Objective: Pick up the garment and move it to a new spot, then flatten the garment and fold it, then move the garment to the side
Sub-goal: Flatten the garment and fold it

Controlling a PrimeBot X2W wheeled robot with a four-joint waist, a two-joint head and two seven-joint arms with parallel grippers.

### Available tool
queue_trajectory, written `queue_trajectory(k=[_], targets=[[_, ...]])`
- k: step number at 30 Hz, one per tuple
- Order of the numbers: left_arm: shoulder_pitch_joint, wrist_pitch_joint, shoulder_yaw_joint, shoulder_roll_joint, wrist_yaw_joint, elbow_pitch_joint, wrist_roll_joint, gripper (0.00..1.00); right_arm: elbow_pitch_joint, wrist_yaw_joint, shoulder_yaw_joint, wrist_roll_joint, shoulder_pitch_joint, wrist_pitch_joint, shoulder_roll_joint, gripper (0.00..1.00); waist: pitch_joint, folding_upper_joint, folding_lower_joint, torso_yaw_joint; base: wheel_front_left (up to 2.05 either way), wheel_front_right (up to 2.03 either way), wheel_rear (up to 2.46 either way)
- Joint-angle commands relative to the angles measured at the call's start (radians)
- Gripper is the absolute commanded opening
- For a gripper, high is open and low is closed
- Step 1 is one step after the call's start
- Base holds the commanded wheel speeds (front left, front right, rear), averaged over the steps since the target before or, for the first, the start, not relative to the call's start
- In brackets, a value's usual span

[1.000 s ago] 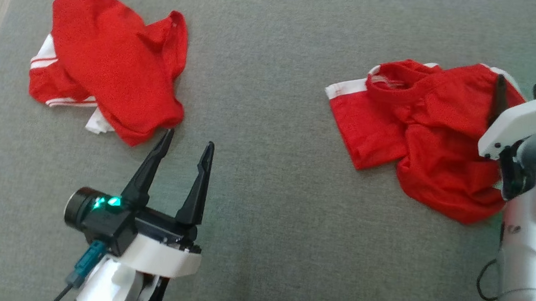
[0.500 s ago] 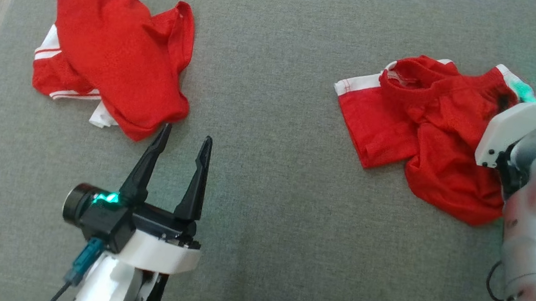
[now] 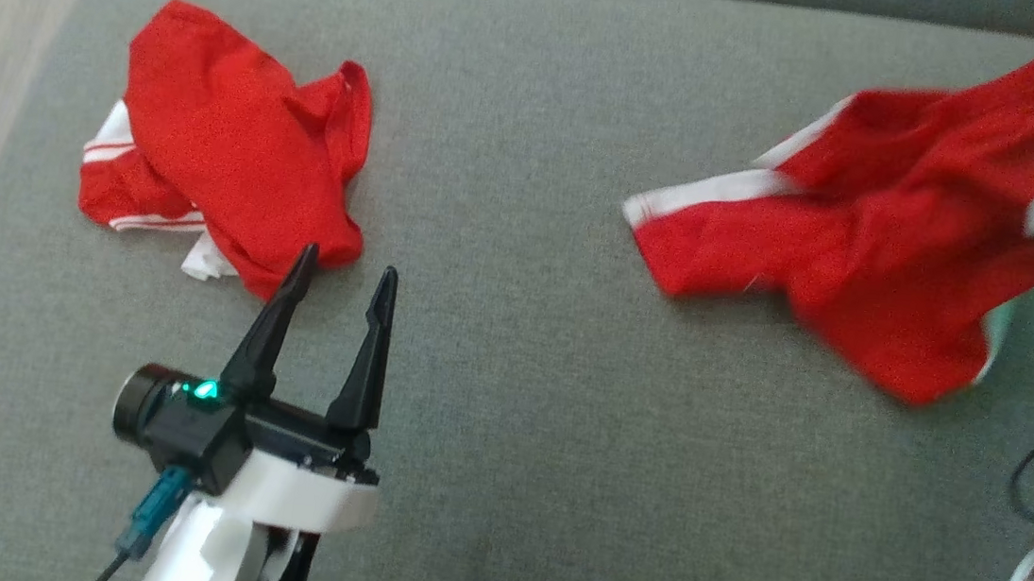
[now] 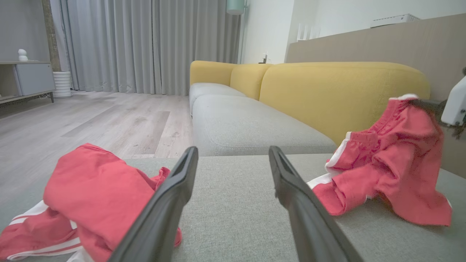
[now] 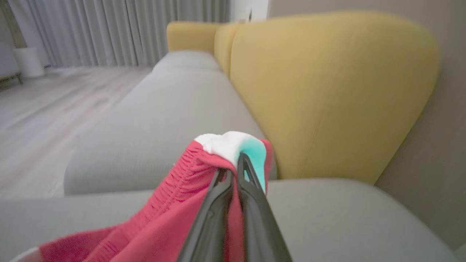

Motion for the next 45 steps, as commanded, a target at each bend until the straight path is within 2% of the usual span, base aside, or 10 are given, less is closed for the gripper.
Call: queue_trajectory(k=[1, 8, 15, 19, 20, 26, 27, 32, 40, 45], targets=[[0.004, -0.005, 0.046, -0.004, -0.001, -0.036, 0.006, 1.0, -0.051, 0.007, 0.013, -0.016, -0.072, -0.039, -0.015, 0.0, -0.035, 0.0, 0.0001, 0.004, 0.0, 0.0, 0.0], [0.046, -0.005, 0.078, -0.011, 0.006, -0.053, 0.001, 1.0, -0.126, 0.007, 0.119, -0.045, -0.15, -0.113, -0.003, 0.0, -0.107, 0.0, 0.0001, 0.019, 0.0, 0.0, 0.0], [0.081, -0.005, 0.086, -0.014, 0.004, -0.063, 0.004, 1.0, -0.119, 0.007, 0.351, 0.01, -0.022, -0.119, 0.066, 0.0, -0.142, 0.0, 0.0001, 0.04, 0.0, 0.0, 0.0], [0.086, -0.005, 0.082, -0.015, 0.0, -0.063, 0.006, 1.0, -0.068, 0.007, 0.552, 0.111, 0.122, -0.119, 0.081, 0.0, -0.14, 0.0, 0.0001, 0.053, 0.0, 0.0, 0.0], [0.086, -0.005, 0.082, -0.015, 0.0, -0.063, 0.006, 1.0, -0.068, 0.007, 0.552, 0.111, 0.122, -0.119, 0.081, 0.0, -0.14, 0.0, 0.0001, 0.053, 0.0, 0.0, 0.0], [0.076, -0.005, 0.083, -0.017, -0.005, -0.044, 0.002, 1.0, -0.092, 0.007, 0.97, 0.409, 0.303, -0.056, 0.082, 0.0, -0.123, 0.0, 0.0001, 0.054, 0.0, 0.0, 0.0], [0.073, -0.005, 0.081, -0.017, -0.006, -0.041, 0.002, 1.0, -0.114, 0.007, 1.019, 0.434, 0.317, -0.046, 0.082, 0.97, -0.12, 0.0, 0.0001, 0.052, 0.0, 0.0, 0.0], [0.055, -0.005, 0.075, -0.02, -0.002, -0.042, -0.001, 1.0, -0.195, 0.007, 1.129, 0.478, 0.343, 0.003, 0.082, 1.0, -0.112, 0.0, 0.0001, 0.032, 0.0, 0.0, 0.0], [0.062, -0.005, 0.099, -0.023, 0.013, -0.055, -0.006, 1.0, -0.329, 0.007, 1.037, 0.424, 0.421, 0.008, 0.082, 1.0, -0.123, 0.0, 0.0001, -0.036, 0.0, 0.0, 0.0], [0.057, -0.005, 0.106, -0.024, 0.01, -0.056, -0.003, 1.0, -0.414, 0.007, 0.944, 0.375, 0.519, 0.062, 0.082, 1.0, -0.131, 0.0, 0.0001, -0.076, 0.0, 0.0, 0.0]])
